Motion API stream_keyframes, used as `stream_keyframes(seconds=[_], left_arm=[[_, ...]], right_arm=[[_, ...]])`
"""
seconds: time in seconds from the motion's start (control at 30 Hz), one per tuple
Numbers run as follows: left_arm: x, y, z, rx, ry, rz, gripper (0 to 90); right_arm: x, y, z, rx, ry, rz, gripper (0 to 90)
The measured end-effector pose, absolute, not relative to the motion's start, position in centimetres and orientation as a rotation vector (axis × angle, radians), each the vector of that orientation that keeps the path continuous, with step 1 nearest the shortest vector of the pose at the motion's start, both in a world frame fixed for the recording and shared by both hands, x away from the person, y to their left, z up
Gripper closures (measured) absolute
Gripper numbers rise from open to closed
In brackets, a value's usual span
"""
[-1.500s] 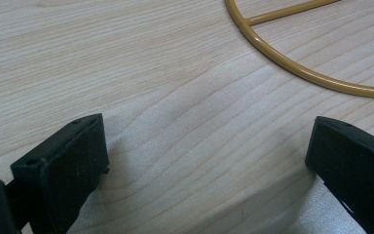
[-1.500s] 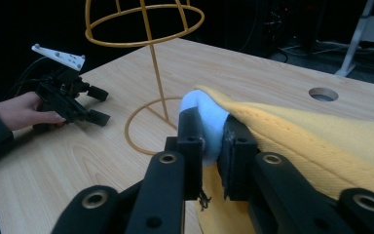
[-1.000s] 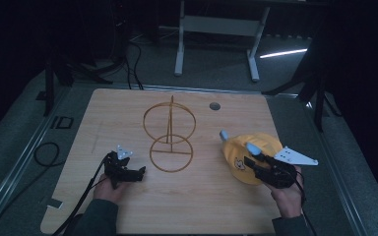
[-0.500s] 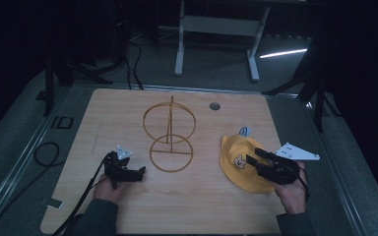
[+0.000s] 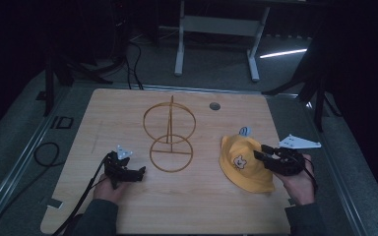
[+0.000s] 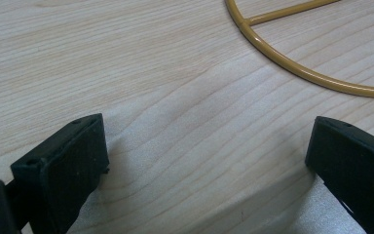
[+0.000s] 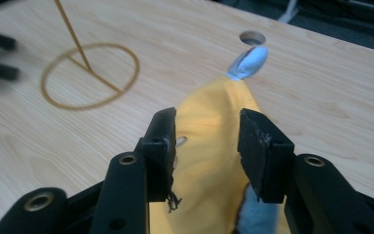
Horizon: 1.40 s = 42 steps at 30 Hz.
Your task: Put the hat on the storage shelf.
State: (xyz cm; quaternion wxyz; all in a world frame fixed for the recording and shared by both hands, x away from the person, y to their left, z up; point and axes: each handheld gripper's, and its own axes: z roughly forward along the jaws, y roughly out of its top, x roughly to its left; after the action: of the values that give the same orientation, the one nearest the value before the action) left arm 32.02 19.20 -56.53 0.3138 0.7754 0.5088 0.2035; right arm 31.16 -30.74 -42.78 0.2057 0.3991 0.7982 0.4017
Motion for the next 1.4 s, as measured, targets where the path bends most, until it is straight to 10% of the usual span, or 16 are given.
stream_keyframes(seconds=[1.4], left_arm=[[32.0, 19.2, -56.5, 2.046, 1.340, 0.538, 1.9]], right_arm=[[38.7, -29.3, -41.7, 1.169, 2.575, 0.665, 55.0]])
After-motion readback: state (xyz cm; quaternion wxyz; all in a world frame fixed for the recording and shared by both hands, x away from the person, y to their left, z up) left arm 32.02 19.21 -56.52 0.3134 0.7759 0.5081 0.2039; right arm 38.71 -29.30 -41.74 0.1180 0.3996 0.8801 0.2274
